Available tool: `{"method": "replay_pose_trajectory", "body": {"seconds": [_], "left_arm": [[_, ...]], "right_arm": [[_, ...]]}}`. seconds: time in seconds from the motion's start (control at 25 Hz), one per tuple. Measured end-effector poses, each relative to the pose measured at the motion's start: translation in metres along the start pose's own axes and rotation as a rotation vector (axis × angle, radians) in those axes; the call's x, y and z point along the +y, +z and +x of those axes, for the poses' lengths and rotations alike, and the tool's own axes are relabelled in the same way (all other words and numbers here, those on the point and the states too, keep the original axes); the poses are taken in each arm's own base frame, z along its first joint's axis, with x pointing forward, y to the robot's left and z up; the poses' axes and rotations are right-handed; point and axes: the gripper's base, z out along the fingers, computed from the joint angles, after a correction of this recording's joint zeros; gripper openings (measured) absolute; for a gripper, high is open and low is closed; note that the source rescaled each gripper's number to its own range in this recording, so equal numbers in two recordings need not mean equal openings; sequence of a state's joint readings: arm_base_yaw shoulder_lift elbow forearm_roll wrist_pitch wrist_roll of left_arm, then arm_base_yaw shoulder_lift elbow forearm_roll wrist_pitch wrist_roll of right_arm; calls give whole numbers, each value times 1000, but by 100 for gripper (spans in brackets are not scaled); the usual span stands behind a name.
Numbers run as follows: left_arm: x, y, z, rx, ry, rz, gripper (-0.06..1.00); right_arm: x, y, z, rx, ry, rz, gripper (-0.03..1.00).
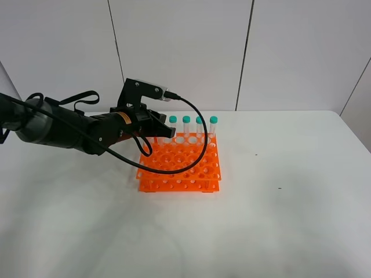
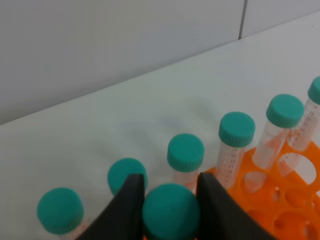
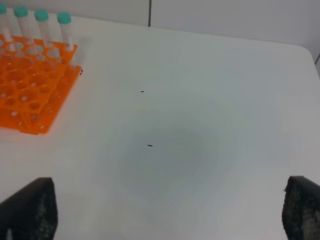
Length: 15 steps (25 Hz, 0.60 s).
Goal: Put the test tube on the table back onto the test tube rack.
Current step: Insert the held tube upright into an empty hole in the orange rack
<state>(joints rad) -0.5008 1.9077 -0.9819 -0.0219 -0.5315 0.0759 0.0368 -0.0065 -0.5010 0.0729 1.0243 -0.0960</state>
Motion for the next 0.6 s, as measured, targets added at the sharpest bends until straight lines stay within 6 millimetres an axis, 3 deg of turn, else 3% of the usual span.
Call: {"method": "replay_pose_trajectory", "body": {"seconds": [0.6], "left_arm": [[0, 18, 19, 6, 4, -3, 0]], "right_arm": [[0, 0, 0, 0, 2, -3, 100]]}}
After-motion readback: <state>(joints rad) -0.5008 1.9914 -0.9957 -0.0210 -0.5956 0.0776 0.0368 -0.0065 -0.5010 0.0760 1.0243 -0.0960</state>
